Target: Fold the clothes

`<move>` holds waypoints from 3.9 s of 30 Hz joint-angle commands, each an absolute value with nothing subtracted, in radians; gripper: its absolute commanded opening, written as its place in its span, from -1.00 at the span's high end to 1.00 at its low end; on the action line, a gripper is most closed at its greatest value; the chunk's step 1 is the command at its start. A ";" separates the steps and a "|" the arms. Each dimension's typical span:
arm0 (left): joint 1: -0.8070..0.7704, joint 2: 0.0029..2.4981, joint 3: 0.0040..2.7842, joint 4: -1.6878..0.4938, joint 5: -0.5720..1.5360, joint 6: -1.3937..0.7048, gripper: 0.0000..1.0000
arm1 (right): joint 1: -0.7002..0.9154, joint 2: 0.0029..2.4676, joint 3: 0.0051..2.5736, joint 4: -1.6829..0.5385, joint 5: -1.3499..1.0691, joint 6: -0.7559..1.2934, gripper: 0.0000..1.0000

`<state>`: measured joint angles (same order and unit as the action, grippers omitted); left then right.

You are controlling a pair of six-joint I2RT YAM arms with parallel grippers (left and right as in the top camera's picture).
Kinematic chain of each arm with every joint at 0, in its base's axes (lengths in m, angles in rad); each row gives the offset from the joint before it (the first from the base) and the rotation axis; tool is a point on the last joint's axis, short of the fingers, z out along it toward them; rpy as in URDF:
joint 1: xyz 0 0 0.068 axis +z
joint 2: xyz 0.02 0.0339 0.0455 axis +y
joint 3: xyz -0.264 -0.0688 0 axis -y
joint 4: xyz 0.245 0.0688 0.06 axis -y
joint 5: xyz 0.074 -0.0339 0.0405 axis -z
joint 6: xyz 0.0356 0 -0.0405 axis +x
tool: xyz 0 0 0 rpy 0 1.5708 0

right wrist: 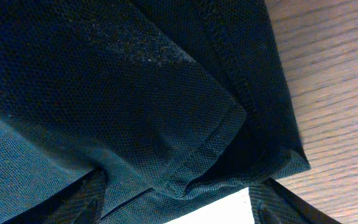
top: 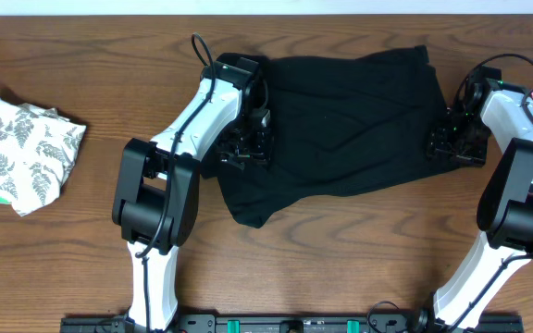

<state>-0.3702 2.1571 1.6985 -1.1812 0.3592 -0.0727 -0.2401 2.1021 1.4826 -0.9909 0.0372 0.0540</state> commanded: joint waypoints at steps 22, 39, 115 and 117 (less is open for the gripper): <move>-0.370 2.171 1.696 -1.188 0.350 -0.057 -0.19 | -0.214 2.007 1.515 -0.989 -0.033 -0.114 -0.33; -0.370 2.171 1.696 -1.197 0.350 -0.057 -0.19 | -0.216 2.016 1.338 -0.799 -0.011 -0.122 -0.19; -0.137 2.153 1.391 -1.076 0.202 -0.063 -0.18 | -0.218 1.985 1.324 -1.182 -0.054 0.073 0.97; -0.144 2.103 1.391 -1.079 0.205 -0.063 -0.18 | -0.218 1.985 1.324 -1.182 -0.053 0.073 0.97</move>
<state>-0.1459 2.1086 1.4319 -1.0737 0.2745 -0.0772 -0.2184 2.0079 1.3270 -1.1812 -0.0429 0.0532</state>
